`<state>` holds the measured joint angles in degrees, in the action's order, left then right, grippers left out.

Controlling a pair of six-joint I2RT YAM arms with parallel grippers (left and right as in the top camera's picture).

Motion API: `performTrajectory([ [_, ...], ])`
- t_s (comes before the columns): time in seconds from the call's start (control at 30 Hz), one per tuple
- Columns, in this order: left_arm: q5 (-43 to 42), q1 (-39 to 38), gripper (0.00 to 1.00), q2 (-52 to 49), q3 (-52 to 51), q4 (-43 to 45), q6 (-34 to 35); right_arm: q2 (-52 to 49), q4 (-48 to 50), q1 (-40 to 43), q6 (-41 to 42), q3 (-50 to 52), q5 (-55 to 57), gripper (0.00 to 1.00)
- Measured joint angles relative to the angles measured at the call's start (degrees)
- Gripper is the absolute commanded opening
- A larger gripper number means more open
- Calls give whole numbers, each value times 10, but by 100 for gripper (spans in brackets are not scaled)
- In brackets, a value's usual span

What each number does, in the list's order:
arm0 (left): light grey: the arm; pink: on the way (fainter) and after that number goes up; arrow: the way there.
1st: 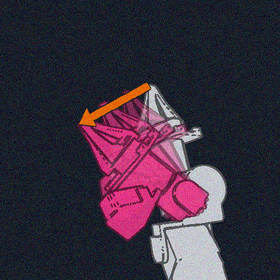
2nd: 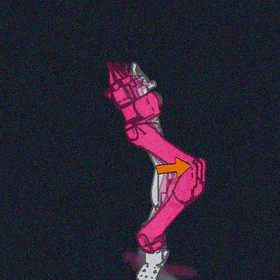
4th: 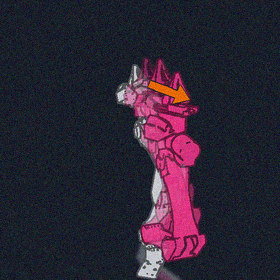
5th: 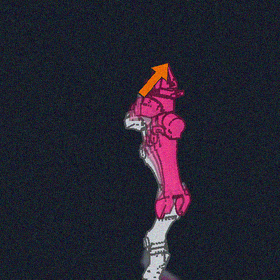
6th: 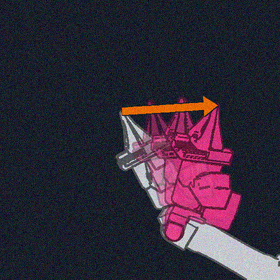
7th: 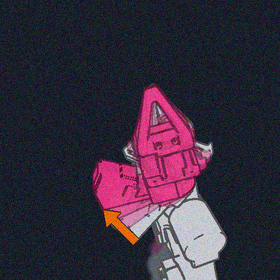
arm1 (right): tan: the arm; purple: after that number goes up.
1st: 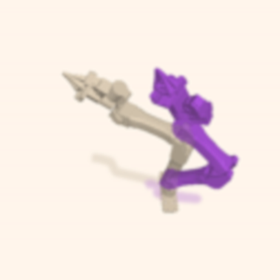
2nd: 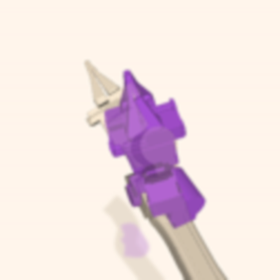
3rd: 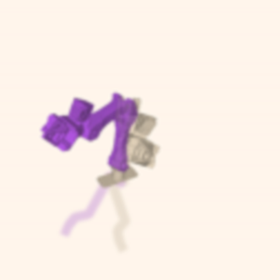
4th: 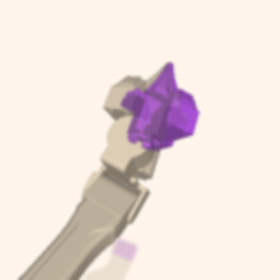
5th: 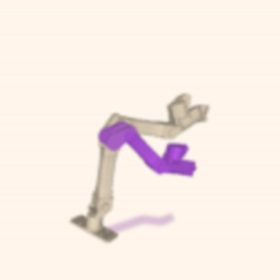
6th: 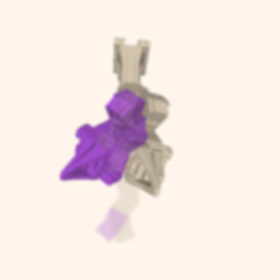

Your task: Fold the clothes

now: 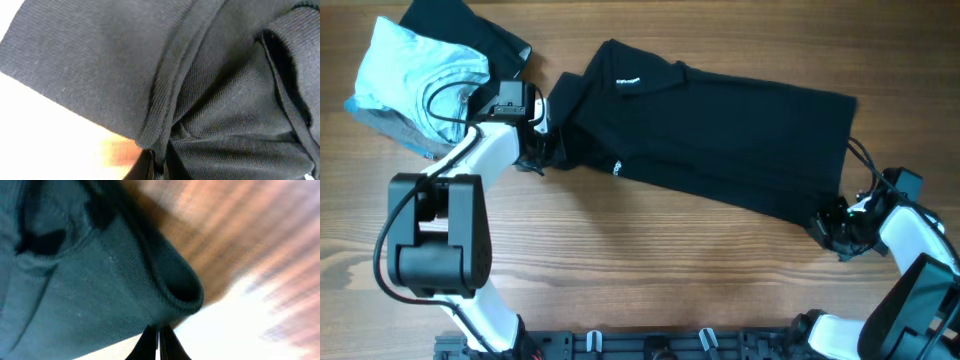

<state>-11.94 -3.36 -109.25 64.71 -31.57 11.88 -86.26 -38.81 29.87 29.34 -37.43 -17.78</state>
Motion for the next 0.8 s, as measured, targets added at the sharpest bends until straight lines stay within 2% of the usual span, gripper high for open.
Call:
performTrajectory([
  [0.23,-50,0,11,14,0,-97,14,-7,-41,0,-16,-86,46,4],
  [0.33,-62,-4,16,14,0,-124,22,-7,-45,0,-19,-122,66,4],
  [0.37,-65,-5,20,14,-1,-129,24,-7,-47,0,-20,-132,72,9],
  [0.4,-66,-7,33,14,-1,-131,25,-7,-50,0,-22,-141,77,41],
  [0.47,-69,-12,46,14,-1,-130,29,-7,-57,0,-24,-151,85,78],
  [0.53,-70,-15,50,14,-1,-128,30,-7,-68,0,-24,-155,93,99],
  [0.73,-73,-16,50,15,-1,-123,35,-7,-127,5,-23,-155,134,99],
  [0.8,-73,-16,50,20,0,-126,35,-7,-126,19,-26,-155,134,95],
])
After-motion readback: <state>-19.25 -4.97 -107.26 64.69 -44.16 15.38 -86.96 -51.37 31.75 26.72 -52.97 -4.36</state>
